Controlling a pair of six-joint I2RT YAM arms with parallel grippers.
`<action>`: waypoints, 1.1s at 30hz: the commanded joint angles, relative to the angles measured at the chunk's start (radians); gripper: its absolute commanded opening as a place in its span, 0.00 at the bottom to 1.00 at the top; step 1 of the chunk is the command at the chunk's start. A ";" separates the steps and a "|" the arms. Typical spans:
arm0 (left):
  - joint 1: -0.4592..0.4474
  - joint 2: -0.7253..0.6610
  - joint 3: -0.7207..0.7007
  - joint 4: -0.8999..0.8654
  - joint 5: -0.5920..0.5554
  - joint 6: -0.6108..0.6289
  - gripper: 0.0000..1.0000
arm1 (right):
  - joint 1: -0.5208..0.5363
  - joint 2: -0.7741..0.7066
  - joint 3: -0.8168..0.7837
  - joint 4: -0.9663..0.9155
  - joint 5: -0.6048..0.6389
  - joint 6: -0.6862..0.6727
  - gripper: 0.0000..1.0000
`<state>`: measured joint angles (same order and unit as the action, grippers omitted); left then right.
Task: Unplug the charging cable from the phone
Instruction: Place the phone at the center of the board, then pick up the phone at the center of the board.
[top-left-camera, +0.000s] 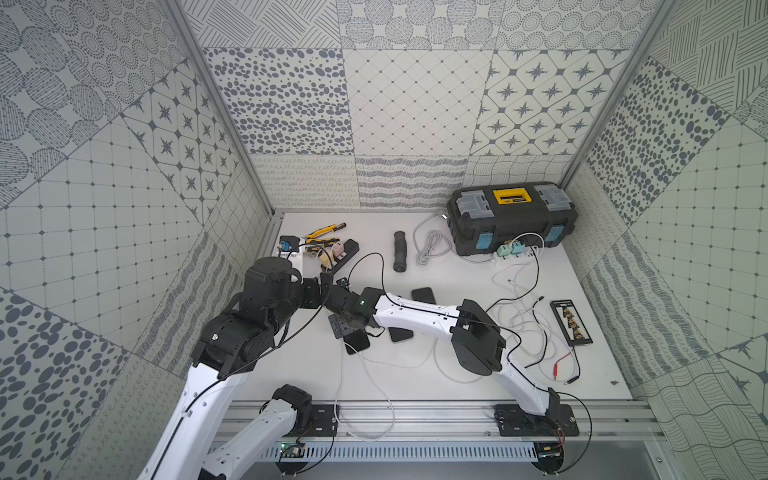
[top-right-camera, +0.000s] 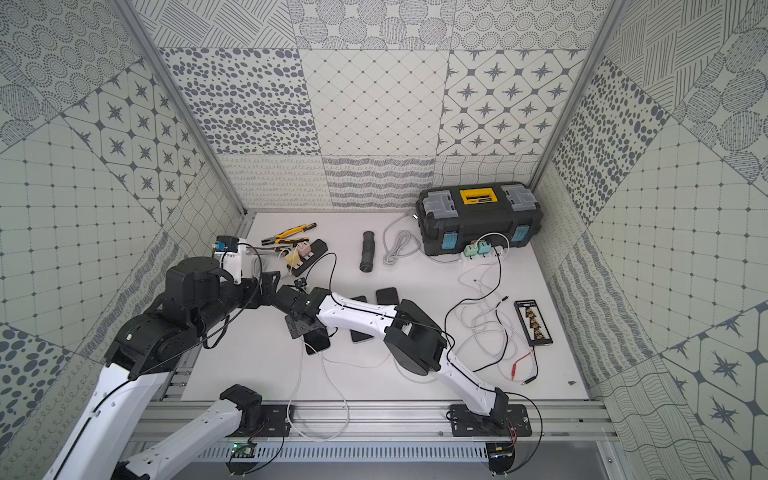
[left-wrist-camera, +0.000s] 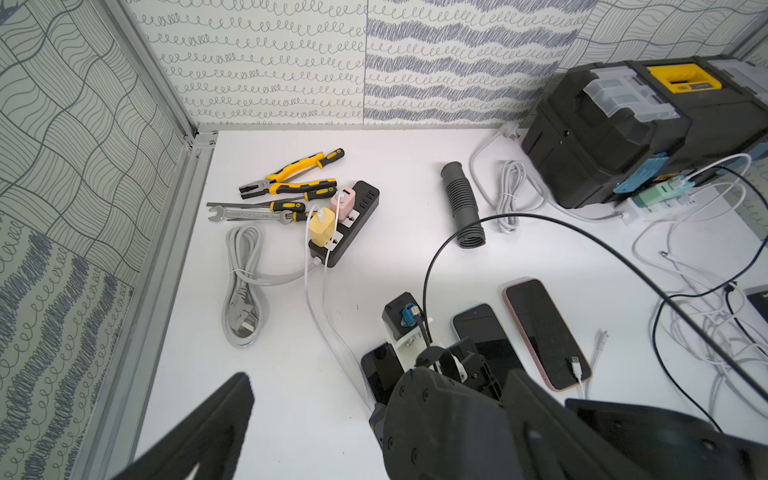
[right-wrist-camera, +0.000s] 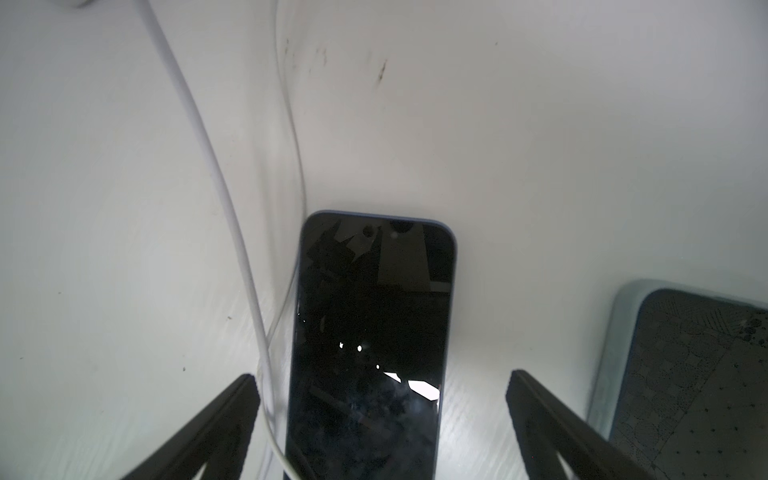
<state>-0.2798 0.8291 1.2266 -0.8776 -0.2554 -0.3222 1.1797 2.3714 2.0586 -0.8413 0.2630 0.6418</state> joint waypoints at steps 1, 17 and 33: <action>0.002 -0.024 -0.001 0.030 -0.024 0.018 0.98 | 0.000 0.038 0.043 0.001 0.021 -0.012 0.96; 0.003 -0.045 -0.039 0.068 -0.026 0.031 0.98 | -0.002 0.091 0.047 -0.011 0.008 -0.013 0.93; 0.002 -0.041 -0.050 0.089 -0.008 0.031 0.98 | 0.003 0.097 0.024 -0.024 0.040 -0.005 0.86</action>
<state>-0.2798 0.7879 1.1782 -0.8440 -0.2649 -0.3141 1.1790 2.4432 2.0853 -0.8494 0.2787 0.6376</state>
